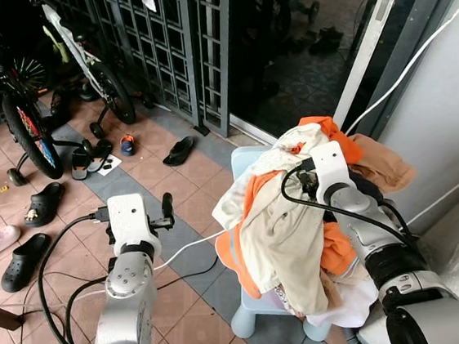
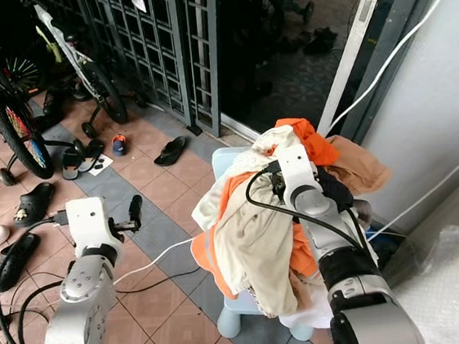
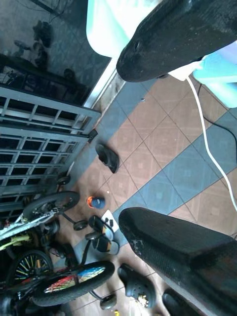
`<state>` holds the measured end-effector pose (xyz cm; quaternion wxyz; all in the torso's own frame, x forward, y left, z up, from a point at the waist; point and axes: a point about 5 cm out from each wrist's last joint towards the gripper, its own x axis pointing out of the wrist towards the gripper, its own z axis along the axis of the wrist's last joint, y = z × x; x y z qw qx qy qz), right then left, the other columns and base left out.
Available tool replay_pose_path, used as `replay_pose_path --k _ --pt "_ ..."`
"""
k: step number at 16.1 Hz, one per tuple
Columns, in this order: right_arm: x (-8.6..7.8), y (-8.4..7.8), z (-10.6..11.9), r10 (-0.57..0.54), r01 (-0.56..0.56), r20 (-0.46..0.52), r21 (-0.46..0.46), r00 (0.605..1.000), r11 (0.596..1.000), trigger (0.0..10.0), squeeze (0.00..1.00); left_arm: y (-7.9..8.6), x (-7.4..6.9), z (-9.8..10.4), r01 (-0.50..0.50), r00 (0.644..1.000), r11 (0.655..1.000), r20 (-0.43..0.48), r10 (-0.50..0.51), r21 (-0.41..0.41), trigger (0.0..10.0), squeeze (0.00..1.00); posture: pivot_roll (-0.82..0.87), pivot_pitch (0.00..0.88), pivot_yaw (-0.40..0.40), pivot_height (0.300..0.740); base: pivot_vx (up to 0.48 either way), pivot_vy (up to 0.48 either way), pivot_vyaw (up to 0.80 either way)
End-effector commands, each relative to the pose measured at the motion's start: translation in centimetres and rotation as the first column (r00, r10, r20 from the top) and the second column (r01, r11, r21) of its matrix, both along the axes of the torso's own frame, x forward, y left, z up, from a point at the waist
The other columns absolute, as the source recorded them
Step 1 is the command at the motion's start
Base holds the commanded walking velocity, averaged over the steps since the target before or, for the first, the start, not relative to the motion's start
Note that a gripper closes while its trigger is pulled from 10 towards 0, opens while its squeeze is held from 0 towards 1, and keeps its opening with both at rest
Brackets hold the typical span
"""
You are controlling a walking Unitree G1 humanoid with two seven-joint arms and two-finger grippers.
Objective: Clothes washing
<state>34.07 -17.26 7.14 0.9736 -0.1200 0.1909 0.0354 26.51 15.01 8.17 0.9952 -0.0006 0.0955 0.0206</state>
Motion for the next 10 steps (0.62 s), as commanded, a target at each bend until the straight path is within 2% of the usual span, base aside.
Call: replay_pose_path --k 1,7,9,10 --pt "0.2 -0.1 0.0 -0.007 0.007 -0.007 0.017 1.0 1.0 0.0 0.0 0.1 -0.2 0.1 -0.007 1.0 1.0 -0.005 0.007 0.009 10.0 0.0 0.06 0.015 -0.039 0.74 0.0 0.0 0.0" --pt "-0.1 -0.3 -0.3 -0.016 0.015 0.013 0.049 1.0 0.999 0.0 0.0 0.0 -0.3 0.0 0.009 1.0 1.0 -0.019 -0.009 0.008 10.0 0.0 0.04 0.018 -0.028 0.74 0.0 0.0 0.0" --pt "-0.1 -0.2 0.2 -0.004 -0.002 0.07 0.088 0.998 0.996 0.0 0.0 -0.3 -0.2 0.0 0.026 0.999 1.0 -0.02 -0.026 0.008 10.0 0.0 0.04 0.008 -0.029 0.74 0.0 0.0 0.0" --pt "-0.1 -0.1 0.8 0.022 -0.031 0.116 0.07 0.993 0.997 0.0 0.0 -0.4 -0.2 0.0 0.025 0.999 1.0 -0.021 -0.025 0.007 10.0 0.0 0.03 0.0 -0.026 0.74 0.0 0.0 0.0"
